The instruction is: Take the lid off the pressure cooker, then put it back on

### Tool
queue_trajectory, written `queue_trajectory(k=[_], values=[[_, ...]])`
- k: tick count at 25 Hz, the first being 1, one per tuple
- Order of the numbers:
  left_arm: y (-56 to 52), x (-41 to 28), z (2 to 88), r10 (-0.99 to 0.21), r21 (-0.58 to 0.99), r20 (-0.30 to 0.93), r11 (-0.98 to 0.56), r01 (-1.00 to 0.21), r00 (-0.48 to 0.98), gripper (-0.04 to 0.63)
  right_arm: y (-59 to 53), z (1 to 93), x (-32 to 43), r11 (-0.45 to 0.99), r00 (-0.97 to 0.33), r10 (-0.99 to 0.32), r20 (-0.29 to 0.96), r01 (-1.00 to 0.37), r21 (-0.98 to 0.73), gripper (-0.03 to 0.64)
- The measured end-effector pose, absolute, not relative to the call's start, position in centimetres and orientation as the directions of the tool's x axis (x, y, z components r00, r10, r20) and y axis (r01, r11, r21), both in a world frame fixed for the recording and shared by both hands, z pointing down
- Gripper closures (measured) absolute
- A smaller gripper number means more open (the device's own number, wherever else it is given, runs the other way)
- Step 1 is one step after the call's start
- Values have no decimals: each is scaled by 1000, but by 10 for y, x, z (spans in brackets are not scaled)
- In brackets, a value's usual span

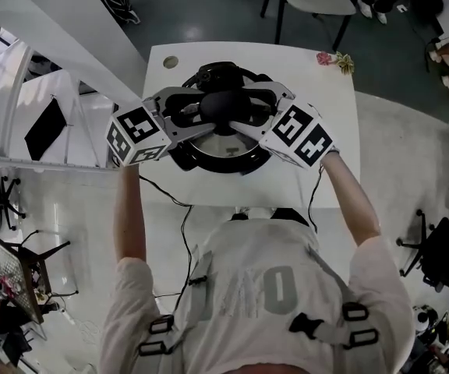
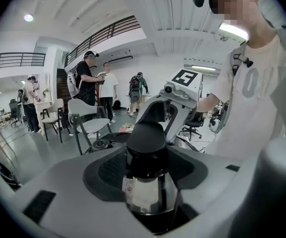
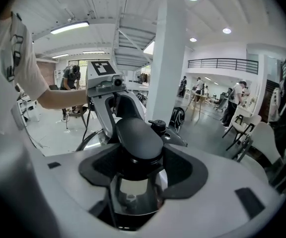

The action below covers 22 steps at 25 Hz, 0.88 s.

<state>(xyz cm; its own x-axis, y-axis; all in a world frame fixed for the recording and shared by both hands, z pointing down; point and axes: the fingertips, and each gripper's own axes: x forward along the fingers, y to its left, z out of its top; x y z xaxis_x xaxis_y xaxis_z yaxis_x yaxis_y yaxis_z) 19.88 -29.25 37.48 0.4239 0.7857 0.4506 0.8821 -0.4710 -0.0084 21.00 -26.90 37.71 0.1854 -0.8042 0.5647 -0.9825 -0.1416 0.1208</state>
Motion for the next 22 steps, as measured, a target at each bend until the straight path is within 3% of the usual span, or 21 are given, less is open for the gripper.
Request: queue_trajectory(k=[3, 22], values=[[-292, 200, 375, 788, -3, 451, -469, 883, 420, 351, -266, 377, 211, -187, 230, -800, 555, -973, 133, 348], [-292, 198, 368, 766, -39, 463, -486, 873, 447, 359, -266, 371, 211, -119, 182, -860, 477, -980, 161, 357]])
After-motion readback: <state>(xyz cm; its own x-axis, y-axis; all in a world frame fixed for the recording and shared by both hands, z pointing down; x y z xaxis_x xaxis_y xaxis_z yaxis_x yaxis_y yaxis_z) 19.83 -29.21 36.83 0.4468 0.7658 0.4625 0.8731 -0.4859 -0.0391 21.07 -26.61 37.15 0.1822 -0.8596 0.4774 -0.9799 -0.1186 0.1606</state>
